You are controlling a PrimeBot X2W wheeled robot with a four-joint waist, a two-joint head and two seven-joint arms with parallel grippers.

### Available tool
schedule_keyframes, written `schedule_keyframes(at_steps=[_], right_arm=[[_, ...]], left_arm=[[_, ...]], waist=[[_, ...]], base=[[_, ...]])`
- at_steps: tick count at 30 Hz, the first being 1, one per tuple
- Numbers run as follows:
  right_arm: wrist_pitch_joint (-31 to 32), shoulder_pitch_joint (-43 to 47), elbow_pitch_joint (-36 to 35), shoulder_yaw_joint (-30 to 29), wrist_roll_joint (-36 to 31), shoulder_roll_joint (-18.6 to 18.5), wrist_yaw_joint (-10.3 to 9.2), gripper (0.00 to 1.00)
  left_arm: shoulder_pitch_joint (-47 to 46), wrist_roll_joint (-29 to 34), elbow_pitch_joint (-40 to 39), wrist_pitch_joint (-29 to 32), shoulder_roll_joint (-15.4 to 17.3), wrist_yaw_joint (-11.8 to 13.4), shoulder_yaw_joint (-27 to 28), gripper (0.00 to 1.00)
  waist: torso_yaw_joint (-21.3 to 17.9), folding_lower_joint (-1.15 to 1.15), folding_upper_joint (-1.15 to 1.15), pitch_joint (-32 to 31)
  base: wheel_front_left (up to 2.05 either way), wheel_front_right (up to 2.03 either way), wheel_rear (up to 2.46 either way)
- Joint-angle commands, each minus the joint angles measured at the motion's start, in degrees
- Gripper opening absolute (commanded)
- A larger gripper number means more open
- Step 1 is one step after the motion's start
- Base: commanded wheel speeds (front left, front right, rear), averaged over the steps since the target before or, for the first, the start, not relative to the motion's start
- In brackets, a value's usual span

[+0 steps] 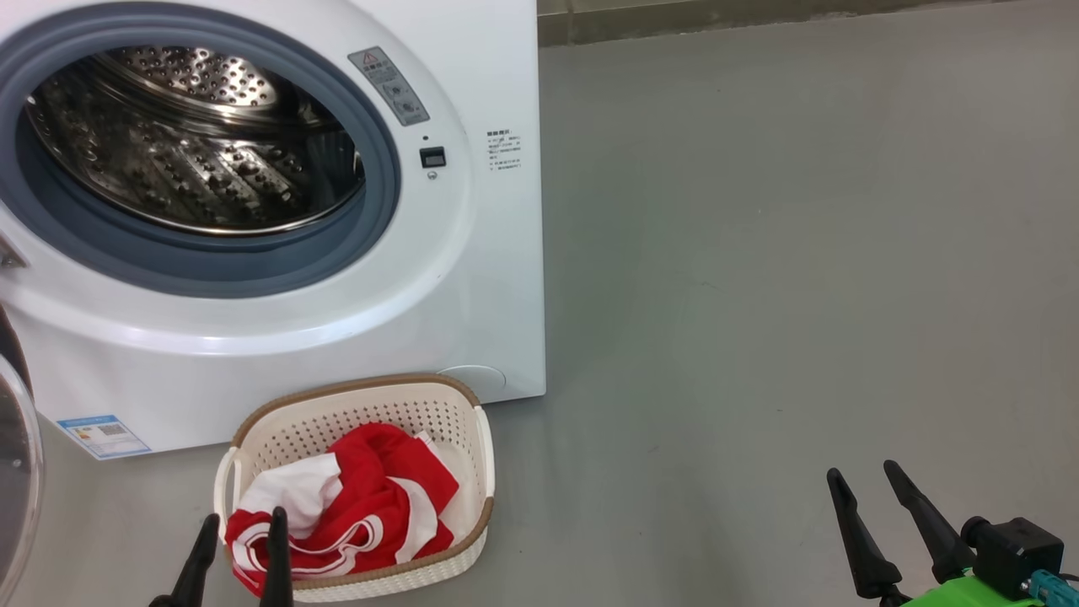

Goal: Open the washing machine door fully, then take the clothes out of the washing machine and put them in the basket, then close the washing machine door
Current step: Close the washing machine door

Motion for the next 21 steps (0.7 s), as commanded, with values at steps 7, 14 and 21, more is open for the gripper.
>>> schedule_keyframes(at_steps=[7,14,21], right_arm=[[-0.4,-0.8,-1.4,1.2,0.0,-0.9,0.37,1.0],[-0.4,-0.6,-1.2,2.0,0.1,-0.9,0.37,1.0],[-0.4,-1.2,-0.8,3.9,0.3,-1.5,0.37,1.0]], left_arm=[[-1.0,-0.5,-0.7,-0.4,0.8,0.7,1.6,1.0],[-1.0,-2.1,0.5,-0.4,0.8,1.4,0.2,1.0],[0.2,-3.3,1.2,-0.4,0.8,2.4,0.2,1.0]], waist=[[0.7,0.0,0.0,0.1],[4.2,0.0,0.0,-0.3],[10.1,0.0,0.0,-1.0]], base=[[0.0,0.0,0.0],[0.0,0.0,0.0],[0.0,0.0,0.0]])
